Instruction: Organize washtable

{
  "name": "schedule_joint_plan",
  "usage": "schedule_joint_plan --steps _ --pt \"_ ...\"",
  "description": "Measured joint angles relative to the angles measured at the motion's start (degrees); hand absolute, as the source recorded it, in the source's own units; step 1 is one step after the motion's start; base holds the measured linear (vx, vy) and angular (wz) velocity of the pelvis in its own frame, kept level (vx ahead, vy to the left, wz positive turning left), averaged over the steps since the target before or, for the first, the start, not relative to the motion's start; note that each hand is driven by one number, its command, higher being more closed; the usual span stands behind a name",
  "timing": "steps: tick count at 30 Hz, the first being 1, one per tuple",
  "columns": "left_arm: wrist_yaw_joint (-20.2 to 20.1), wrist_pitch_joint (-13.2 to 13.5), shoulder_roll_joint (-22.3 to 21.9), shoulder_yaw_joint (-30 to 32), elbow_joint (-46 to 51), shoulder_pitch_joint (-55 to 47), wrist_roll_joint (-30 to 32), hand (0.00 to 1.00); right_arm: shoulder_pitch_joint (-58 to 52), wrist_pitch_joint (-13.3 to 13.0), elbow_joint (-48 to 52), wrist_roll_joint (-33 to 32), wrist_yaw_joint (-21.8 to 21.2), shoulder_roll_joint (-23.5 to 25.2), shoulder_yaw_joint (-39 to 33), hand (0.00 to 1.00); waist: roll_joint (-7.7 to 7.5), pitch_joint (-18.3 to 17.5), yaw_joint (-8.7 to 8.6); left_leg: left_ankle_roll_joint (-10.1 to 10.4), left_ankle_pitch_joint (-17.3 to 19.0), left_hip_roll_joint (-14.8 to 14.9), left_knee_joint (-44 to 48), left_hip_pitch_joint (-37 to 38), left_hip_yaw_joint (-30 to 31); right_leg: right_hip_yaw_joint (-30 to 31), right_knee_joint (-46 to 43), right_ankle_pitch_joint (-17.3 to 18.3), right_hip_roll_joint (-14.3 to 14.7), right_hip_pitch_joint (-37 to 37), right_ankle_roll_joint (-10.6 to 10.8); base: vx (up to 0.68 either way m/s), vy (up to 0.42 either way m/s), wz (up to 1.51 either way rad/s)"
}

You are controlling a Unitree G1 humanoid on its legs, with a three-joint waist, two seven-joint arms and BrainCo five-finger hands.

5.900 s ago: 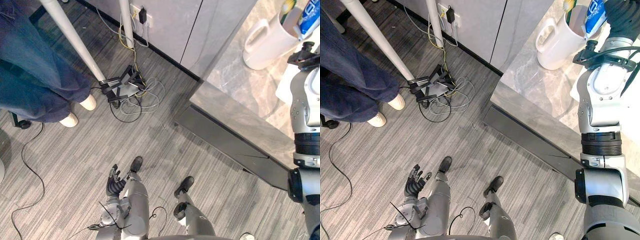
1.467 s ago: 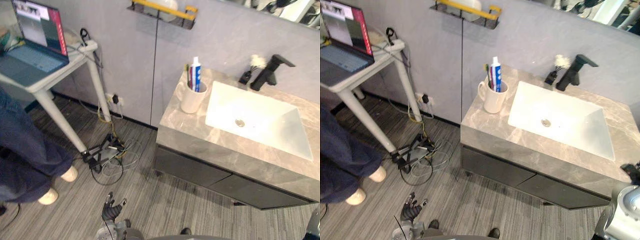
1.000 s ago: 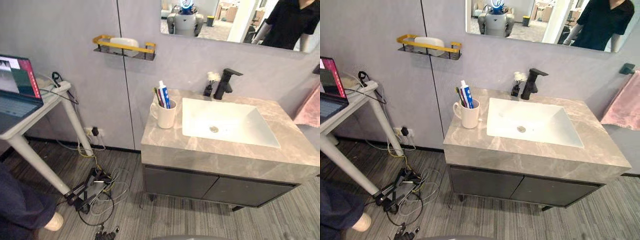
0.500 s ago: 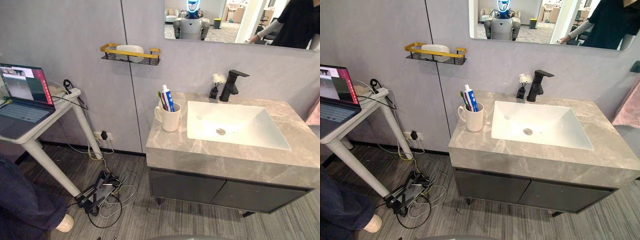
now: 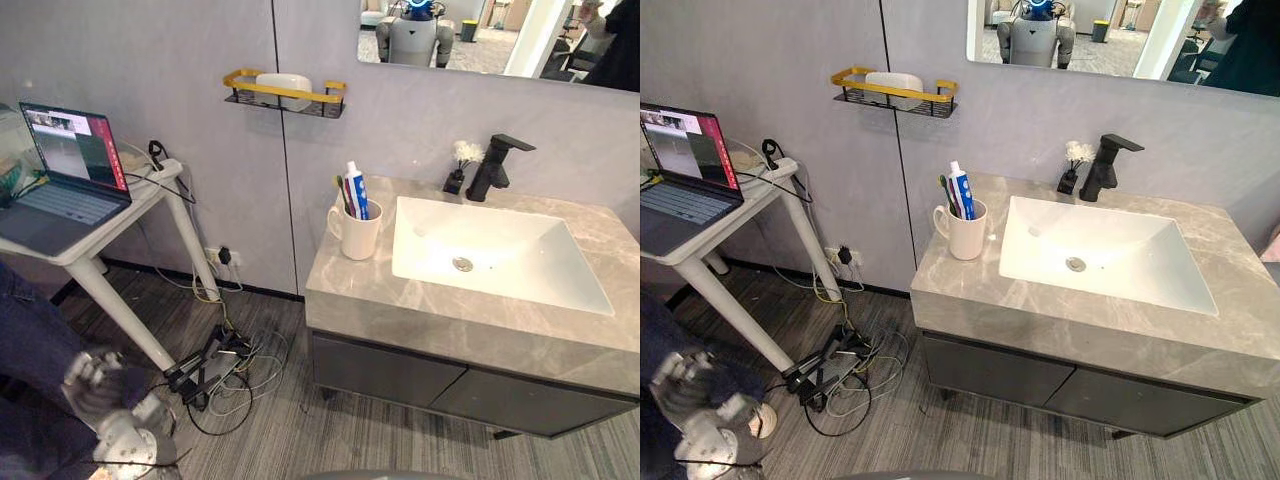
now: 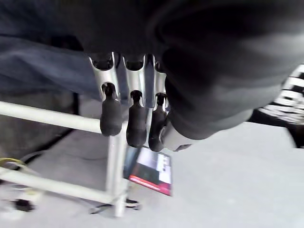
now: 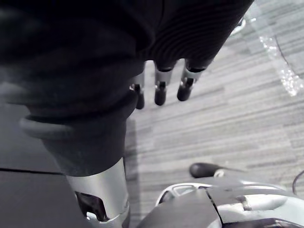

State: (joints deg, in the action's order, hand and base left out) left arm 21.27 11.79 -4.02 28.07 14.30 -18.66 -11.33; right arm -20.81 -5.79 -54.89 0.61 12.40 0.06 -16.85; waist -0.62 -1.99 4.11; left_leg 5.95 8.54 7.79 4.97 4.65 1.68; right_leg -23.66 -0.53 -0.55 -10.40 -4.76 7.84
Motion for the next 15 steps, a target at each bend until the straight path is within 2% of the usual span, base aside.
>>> schedule_joint_plan --steps 3,5,7,8,9,13,15 --pt "0.8 1.5 0.1 -2.7 8.6 0.0 3.2 1.0 0.0 0.0 0.0 0.0 0.0 -0.4 1.1 0.0 0.06 0.0 -0.01 0.0 0.0 0.0 0.0 0.1 0.0 -0.1 -0.5 0.3 -0.1 -0.1 0.0 0.0 0.001 0.02" --pt "0.7 2.2 0.3 -6.8 13.1 0.0 4.3 1.0 0.0 0.1 -0.1 0.5 -0.1 -0.5 1.2 0.0 0.07 0.0 0.1 -0.1 0.1 0.1 0.1 0.1 -0.1 -0.1 -0.6 0.3 -0.1 -0.1 0.0 -0.02 0.002 0.0" --pt "-0.4 2.6 0.6 -13.5 16.8 0.0 4.2 1.0 0.2 0.1 -0.1 1.6 -0.1 -0.6 1.2 0.0 0.07 0.0 -0.01 -0.2 0.2 0.1 0.1 0.2 -0.2 0.1 -0.7 0.4 -0.1 -0.1 -0.1 -0.05 0.005 -0.03" --pt "-3.3 3.1 1.9 -21.7 18.0 0.3 2.9 1.0 0.3 0.1 -0.6 1.9 -0.3 -0.7 1.2 0.0 0.14 0.0 -0.12 -0.3 0.3 0.1 0.2 0.2 -0.3 0.4 -0.8 0.5 -0.1 -0.1 -0.3 -0.06 0.005 -0.07" --pt "-6.0 3.1 2.4 -26.0 18.0 1.2 0.3 1.0 0.4 0.1 -0.7 2.3 -0.3 -0.8 1.2 0.0 0.22 0.0 -0.14 -0.3 0.3 0.1 0.3 0.2 -0.4 0.6 -0.7 0.5 0.0 0.0 -0.3 -0.06 0.005 -0.08" --pt "-10.9 3.1 2.9 -29.1 16.2 4.0 -7.2 1.0 1.0 0.1 -2.2 2.3 -0.8 -1.4 1.3 0.0 0.73 0.2 -0.36 -0.3 0.3 0.2 1.0 0.4 -0.9 1.7 -0.3 0.0 0.3 0.0 -0.2 -0.02 0.004 -0.12" --pt "-13.1 1.4 6.8 -31.8 8.6 6.7 -11.3 1.0 1.5 1.0 -1.6 2.5 -1.1 -2.9 3.9 0.0 1.42 0.6 -0.48 -0.3 0.3 0.2 0.9 1.1 -1.3 2.0 1.3 -1.1 0.6 -1.0 -0.8 -0.03 0.009 -0.09"
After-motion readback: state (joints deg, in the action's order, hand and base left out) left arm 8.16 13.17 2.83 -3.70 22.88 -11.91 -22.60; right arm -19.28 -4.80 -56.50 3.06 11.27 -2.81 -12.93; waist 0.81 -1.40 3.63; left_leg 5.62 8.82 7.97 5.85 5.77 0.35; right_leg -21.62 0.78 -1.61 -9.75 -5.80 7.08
